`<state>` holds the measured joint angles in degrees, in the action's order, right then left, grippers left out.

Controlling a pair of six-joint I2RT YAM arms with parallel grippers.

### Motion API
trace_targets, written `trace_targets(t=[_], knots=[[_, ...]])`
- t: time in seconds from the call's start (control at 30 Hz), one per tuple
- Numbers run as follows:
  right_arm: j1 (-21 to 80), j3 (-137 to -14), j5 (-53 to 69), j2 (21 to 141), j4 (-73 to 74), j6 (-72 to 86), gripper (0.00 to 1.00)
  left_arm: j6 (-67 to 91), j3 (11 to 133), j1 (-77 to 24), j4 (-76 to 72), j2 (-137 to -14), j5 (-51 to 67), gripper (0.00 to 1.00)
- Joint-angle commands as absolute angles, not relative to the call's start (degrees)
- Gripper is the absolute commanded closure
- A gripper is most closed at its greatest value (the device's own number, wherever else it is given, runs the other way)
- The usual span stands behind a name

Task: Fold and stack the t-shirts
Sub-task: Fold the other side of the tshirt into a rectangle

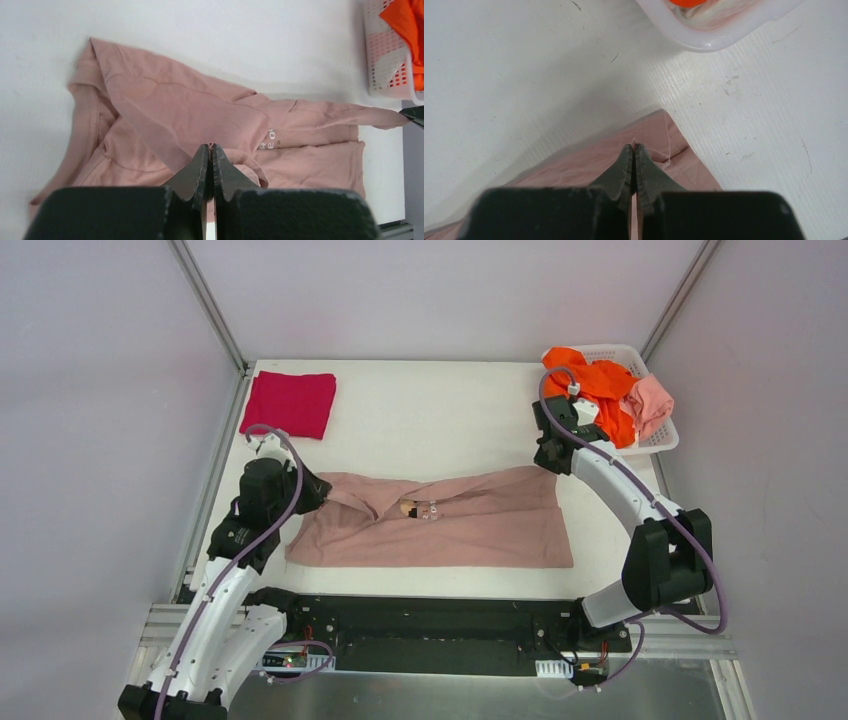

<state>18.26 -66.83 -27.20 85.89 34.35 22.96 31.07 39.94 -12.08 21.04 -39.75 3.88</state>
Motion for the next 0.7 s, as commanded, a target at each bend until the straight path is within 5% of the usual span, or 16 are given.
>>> trace_targets(t=[0.0,0.67], knots=[[18.24,-66.30,-28.64,83.83,35.53,21.75,1.00,36.65,36.76,-12.74,26.12,-37.62,2.82,1.00],[17.51,-60.10,-28.91,81.60,37.63,23.16,0.98,50.74,28.52,-12.79,40.50,-21.32,-5.82,1.00]])
